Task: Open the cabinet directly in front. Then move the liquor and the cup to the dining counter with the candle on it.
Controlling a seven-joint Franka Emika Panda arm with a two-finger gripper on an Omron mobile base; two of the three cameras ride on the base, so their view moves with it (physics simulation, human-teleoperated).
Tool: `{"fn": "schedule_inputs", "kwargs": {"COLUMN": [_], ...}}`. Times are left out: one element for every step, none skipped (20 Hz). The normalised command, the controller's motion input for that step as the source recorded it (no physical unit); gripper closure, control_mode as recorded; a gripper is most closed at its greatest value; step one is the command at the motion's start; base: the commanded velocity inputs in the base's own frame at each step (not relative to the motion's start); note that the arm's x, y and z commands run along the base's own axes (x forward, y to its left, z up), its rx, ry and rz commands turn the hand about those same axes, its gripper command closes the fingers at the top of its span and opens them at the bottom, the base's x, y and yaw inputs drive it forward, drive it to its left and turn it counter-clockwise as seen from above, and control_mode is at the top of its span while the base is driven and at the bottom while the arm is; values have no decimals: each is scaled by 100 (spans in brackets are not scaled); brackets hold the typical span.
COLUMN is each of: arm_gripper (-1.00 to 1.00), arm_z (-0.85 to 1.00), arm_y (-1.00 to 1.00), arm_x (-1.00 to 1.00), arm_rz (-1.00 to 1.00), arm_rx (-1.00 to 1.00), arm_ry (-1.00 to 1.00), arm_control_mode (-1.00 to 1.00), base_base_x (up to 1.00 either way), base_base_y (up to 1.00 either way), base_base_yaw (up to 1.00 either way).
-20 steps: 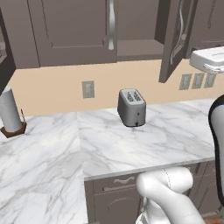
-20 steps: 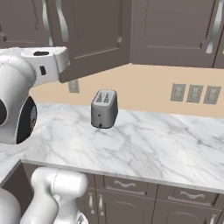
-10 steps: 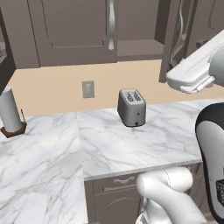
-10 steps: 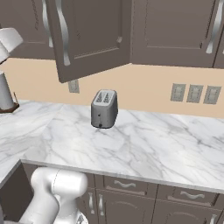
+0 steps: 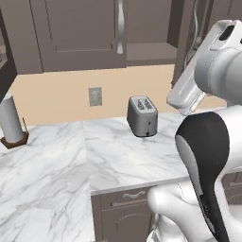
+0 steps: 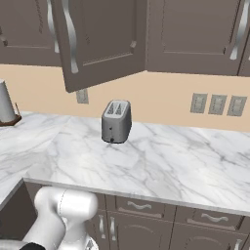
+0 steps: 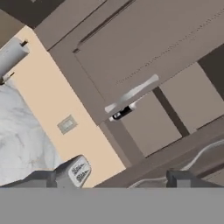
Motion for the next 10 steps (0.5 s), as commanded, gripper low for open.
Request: {"fn": "schedule_inputs", "kwargs": {"arm_gripper": [-100, -100, -100, -100, -100, -100, -100, -100, -100, -100], "arm_z": [-38, -36, -40, -39, -38, -38, -34, -31, -26, -19], "arm_y": [0, 0, 0, 0, 0, 0, 0, 0, 0, 0], "arm_x": [29, 29, 30, 31, 31, 35, 39, 45, 47, 46], "arm_rz": [-26, -25, -25, -25, -25, -25, -23, -21, -19, -15], "arm_rx": [-36, -34, -33, -33, -32, -31, -30, -29, -28, -24], "arm_ry": [1, 2, 2, 2, 1, 0, 0, 0, 0, 1], "arm_control_mode": [-100, -100, -100, -100, -100, -100, -100, -100, -100, -100], "base_base_x": [0, 0, 0, 0, 0, 0, 0, 0, 0, 0], "base_base_y": [0, 0, 0, 0, 0, 0, 0, 0, 0, 0], "base_base_yaw": [0, 0, 0, 0, 0, 0, 0, 0, 0, 0]}}
